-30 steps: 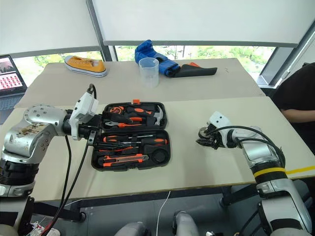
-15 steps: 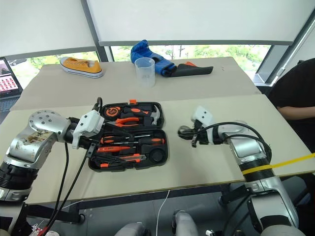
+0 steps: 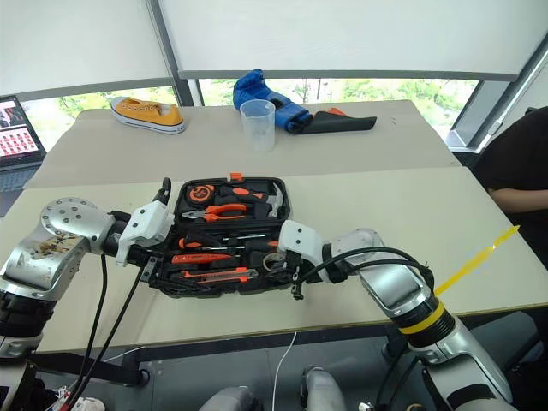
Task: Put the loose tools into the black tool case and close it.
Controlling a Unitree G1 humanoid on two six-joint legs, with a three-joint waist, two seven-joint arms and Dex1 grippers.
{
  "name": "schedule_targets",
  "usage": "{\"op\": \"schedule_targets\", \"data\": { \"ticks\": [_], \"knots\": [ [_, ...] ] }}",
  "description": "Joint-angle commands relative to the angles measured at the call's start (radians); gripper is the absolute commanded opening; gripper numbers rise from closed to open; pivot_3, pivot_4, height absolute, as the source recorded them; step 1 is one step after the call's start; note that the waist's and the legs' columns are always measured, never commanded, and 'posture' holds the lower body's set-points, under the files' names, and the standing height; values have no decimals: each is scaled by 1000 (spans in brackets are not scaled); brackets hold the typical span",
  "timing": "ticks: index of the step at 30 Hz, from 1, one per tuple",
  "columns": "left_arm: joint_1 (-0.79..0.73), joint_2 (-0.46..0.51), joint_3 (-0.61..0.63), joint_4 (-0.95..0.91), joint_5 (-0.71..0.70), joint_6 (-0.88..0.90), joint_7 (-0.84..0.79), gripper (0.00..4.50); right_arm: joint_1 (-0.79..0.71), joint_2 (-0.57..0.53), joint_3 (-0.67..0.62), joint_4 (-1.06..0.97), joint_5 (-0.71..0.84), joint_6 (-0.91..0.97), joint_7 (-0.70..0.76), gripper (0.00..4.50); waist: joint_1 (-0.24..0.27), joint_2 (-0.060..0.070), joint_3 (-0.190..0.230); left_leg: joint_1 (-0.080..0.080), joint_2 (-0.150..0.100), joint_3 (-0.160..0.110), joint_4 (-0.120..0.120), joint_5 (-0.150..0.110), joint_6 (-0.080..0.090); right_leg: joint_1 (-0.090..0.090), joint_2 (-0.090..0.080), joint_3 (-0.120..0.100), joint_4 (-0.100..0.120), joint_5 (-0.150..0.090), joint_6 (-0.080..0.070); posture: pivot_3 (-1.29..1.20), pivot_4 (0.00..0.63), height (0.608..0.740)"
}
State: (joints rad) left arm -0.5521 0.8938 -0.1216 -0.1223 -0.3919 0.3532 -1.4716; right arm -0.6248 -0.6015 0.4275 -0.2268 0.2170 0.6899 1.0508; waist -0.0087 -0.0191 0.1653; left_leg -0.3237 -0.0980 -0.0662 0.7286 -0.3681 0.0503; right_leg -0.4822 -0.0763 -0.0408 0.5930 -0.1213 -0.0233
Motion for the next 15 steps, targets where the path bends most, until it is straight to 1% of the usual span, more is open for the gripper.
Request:
{"op": "schedule_targets", "data": {
  "ticks": [1,5,6,9,12,13,14,15],
  "knots": [
    [-11,6,27,-18,-8,-12,9,4500,-7,-9,-31,-61,51,31,36,1848,-3,0,0,0,0,0,0,0,0,0,0,0,0,0,0,0,150,724],
    [-22,-1,20,-2,-2,-16,15,4500,0,-12,-63,-98,106,80,52,3197,-3,0,0,0,0,0,0,0,0,0,0,0,0,0,0,0,150,724],
    [-24,-3,19,5,2,-16,19,4500,0,-17,-75,-103,120,89,54,3197,-3,0,0,0,0,0,0,0,0,0,0,0,0,0,0,0,150,724],
    [-26,-11,37,59,26,-9,76,4500,-9,-28,-166,-93,167,129,29,3197,0,0,0,0,0,0,0,0,0,0,0,0,0,0,0,0,150,724],
    [11,-7,121,122,25,15,179,4500,7,-42,-295,-53,212,161,-16,3197,-1,0,0,0,0,0,0,0,0,0,0,0,0,0,0,0,150,724],
    [29,-6,168,164,25,29,233,4236,22,-56,-331,-30,208,146,-29,2684,-1,0,0,0,0,0,0,0,0,0,0,0,0,0,0,0,150,724],
    [46,-3,203,195,27,33,270,3971,36,-69,-348,-11,195,124,-40,2493,-1,0,0,0,0,0,0,0,0,-1,0,0,0,0,0,0,150,724],
    [63,0,231,219,29,34,298,3858,46,-80,-358,9,181,102,-50,2167,-2,0,0,0,0,0,-1,0,0,-1,1,0,0,0,0,0,150,724]
  ]
}}
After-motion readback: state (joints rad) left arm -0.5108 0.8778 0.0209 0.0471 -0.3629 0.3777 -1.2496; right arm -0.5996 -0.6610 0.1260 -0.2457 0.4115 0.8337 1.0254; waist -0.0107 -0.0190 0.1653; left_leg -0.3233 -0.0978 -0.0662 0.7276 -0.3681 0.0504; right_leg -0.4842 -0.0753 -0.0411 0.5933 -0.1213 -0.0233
